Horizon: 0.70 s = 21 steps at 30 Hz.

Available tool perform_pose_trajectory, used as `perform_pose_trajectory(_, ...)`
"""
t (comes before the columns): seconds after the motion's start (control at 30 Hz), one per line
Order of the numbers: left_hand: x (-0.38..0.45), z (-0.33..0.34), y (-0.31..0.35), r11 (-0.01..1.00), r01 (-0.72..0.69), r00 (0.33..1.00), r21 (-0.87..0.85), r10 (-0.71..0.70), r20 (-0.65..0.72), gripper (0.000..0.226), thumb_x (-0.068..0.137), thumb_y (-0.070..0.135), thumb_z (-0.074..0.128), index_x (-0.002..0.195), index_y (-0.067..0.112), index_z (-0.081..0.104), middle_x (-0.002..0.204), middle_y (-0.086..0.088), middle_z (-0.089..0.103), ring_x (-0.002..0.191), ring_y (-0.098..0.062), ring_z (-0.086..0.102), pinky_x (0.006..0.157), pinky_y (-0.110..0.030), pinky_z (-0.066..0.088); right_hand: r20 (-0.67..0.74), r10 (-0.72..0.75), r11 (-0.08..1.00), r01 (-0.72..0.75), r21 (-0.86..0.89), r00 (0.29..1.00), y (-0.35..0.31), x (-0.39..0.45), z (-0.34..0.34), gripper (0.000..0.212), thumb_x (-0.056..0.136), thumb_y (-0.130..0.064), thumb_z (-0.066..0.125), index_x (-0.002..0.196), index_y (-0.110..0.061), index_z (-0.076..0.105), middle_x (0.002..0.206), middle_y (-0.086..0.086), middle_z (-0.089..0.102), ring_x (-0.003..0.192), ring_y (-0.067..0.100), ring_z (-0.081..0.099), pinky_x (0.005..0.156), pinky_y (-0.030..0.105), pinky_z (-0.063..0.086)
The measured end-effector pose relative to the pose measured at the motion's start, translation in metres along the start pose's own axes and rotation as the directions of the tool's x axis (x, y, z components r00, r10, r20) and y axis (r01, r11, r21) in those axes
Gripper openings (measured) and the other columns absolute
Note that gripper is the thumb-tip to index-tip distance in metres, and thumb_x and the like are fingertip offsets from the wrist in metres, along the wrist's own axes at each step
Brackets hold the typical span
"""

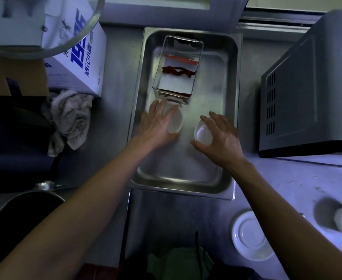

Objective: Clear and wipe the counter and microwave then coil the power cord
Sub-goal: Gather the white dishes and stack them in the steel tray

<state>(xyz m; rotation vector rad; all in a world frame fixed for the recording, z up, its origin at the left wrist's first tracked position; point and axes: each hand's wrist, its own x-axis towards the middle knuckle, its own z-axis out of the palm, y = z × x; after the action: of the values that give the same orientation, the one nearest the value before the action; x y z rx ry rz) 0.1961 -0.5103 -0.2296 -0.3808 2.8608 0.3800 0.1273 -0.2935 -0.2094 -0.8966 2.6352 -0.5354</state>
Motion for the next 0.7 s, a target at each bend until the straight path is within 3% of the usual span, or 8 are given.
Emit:
perform_pose_trajectory(0.3, -0.025, 0.008, -0.005, 0.999, 0.046, 0.995, -0.017, -0.044, 0.088, 0.099, 0.077, 0.068, 0.067, 0.154, 0.025, 0.024, 0.166, -0.008, 0.007, 0.152, -0.031, 0.003, 0.114, -0.059, 0.024, 0.025, -0.044, 0.999, 0.044, 0.011, 0.999, -0.008, 0.000, 0.004, 0.080, 0.081, -0.058, 0.070, 0.148, -0.027, 0.042, 0.159, 0.003, 0.034, 0.147, 0.027, 0.028, 0.117, 0.049, 0.030)
perform_pose_trajectory(0.5, -0.053, -0.008, -0.025, 0.988, 0.095, 0.987, -0.121, -0.110, -0.117, 0.054, 0.094, 0.029, 0.058, 0.145, 0.016, 0.045, 0.154, -0.010, 0.039, 0.144, -0.031, 0.028, 0.112, -0.052, 0.033, 0.028, -0.147, 0.989, 0.148, -0.023, 0.989, -0.036, 0.023, 0.012, 0.082, 0.082, -0.062, 0.066, 0.150, -0.027, 0.038, 0.161, 0.005, 0.031, 0.148, 0.027, 0.024, 0.118, 0.049, 0.026)
perform_pose_trajectory(0.6, -0.066, -0.013, -0.033, 0.980, 0.095, 0.964, -0.175, -0.134, -0.229, 0.043, 0.092, 0.015, 0.054, 0.134, 0.010, 0.056, 0.141, -0.012, 0.053, 0.132, -0.034, 0.044, 0.102, -0.053, 0.042, 0.010, -0.211, 0.976, 0.211, -0.048, 0.977, -0.056, 0.039, 0.018, 0.081, 0.081, -0.062, 0.067, 0.149, -0.028, 0.038, 0.159, 0.003, 0.033, 0.147, 0.027, 0.026, 0.115, 0.049, 0.028)
perform_pose_trajectory(0.7, -0.079, -0.018, -0.039, 0.967, 0.130, 0.928, -0.220, -0.197, -0.316, 0.043, 0.089, 0.015, 0.042, 0.128, 0.010, 0.061, 0.129, -0.010, 0.062, 0.118, -0.034, 0.054, 0.095, -0.049, 0.048, 0.033, -0.266, 0.962, 0.267, -0.056, 0.963, -0.075, 0.053, 0.029, 0.081, 0.080, -0.062, 0.066, 0.149, -0.028, 0.039, 0.160, 0.003, 0.031, 0.147, 0.028, 0.025, 0.115, 0.049, 0.027)
